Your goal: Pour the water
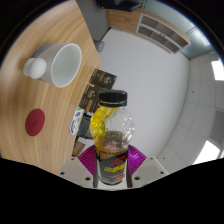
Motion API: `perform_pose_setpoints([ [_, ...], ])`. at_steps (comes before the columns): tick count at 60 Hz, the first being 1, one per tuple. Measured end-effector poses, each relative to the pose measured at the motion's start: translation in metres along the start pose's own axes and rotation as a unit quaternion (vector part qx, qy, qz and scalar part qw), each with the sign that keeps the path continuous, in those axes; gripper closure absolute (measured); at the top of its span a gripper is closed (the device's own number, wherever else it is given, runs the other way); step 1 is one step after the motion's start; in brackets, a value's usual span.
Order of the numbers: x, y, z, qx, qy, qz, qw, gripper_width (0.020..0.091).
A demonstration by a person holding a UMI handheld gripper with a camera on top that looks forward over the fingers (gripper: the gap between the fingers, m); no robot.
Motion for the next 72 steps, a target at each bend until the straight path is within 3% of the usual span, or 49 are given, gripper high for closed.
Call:
perform_pose_setpoints([
  [10, 0.007, -0.015, -0.044, -0.117, 0.007, -0.004, 0.993, 0.0728],
  [21, 0.013, -0.026, -0.046, -0.13, 0.004, -0.031, 0.991, 0.0721],
  [35, -0.001, -0.011, -0.016, 0.075, 0.045, -0.072, 0.994, 0.072],
  [40, -0.004, 0.004, -0.001, 0.184, 0.075, -0.088, 0.976, 0.0721],
  [47, -0.008, 0.018, 0.017, 0.365, 0.12, -0.117, 0.916, 0.0719],
  [59, -0.002, 0.007, 0.025, 0.607, 0.192, -0.194, 0.746, 0.0719],
  [72, 0.026, -0.055, 0.005, 0.717, 0.226, -0.263, 0.605, 0.072],
])
Point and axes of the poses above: the point between the fingertips, and its own axes, seen from behind it with the camera up: y to the right, z down, x forward, the way the camera looks, the point moved 6 cm from there along -x, backward, against the way the camera looks, and after that the axes turned 12 degrees about -z, right-handed, at the moved point
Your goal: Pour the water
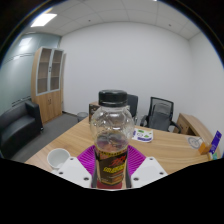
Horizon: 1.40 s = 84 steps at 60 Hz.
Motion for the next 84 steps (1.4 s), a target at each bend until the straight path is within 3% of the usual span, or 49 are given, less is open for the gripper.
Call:
perform_pose_setpoints([
  [14, 0.03, 0.008, 0.068, 0.059, -0.018, -0.009, 0.998, 0.0711],
  [18, 0.028, 0.008, 0.072, 0.062, 0.005, -0.009, 0.998, 0.0704],
  [25, 0.024, 0.008, 0.072, 0.057, 0.016, -0.006, 0.998, 0.062],
  [30, 0.023, 0.007, 0.072, 0.064, 0.0, 0.0, 0.998, 0.0561],
  [33, 0.022, 0.007, 0.078, 0.071, -0.024, 0.005, 0.997, 0.0439],
  [36, 0.018, 0.009, 0.084, 0.071, -0.058, 0.023, 0.996, 0.0231],
  [39, 0.008, 0.01, 0.081, 0.07, -0.074, 0.047, 0.994, 0.0274],
  [43, -0.009, 0.004, 0.076, 0.077, -0.084, 0.065, 0.991, 0.0239],
  [60, -0.115, -0.074, 0.029, 0.088, -0.107, 0.117, 0.983, 0.0246],
  [84, -0.207, -0.161, 0.01, 0.098, -0.109, 0.164, 0.975, 0.0248],
])
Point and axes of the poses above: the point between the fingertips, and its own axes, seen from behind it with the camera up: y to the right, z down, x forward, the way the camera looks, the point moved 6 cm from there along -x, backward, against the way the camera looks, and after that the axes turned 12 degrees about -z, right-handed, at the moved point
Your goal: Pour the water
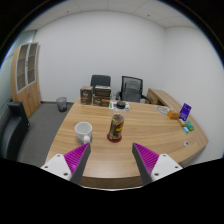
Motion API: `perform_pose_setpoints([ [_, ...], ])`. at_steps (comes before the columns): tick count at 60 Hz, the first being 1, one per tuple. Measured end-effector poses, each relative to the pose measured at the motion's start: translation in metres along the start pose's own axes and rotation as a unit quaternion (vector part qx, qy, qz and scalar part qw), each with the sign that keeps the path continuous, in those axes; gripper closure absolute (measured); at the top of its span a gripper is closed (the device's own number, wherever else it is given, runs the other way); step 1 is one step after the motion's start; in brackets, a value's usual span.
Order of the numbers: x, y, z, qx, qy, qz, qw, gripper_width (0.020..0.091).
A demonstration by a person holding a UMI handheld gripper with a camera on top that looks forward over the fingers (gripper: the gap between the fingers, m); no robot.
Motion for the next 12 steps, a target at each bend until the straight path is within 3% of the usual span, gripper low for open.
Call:
perform_pose_setpoints([
  [12, -0.0108, 0.003, 0.002, -0.013, 0.002, 0.016, 1.0, 0.0249],
])
Point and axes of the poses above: the point between the fingertips, and its own axes, seen from behind it with the camera up: y to the right, z down, x forward, the way the camera looks, the point moved 6 cm from there along -x, backward, against the way the camera looks, and after that the axes turned 12 degrees about -z, right-handed, at the moved point
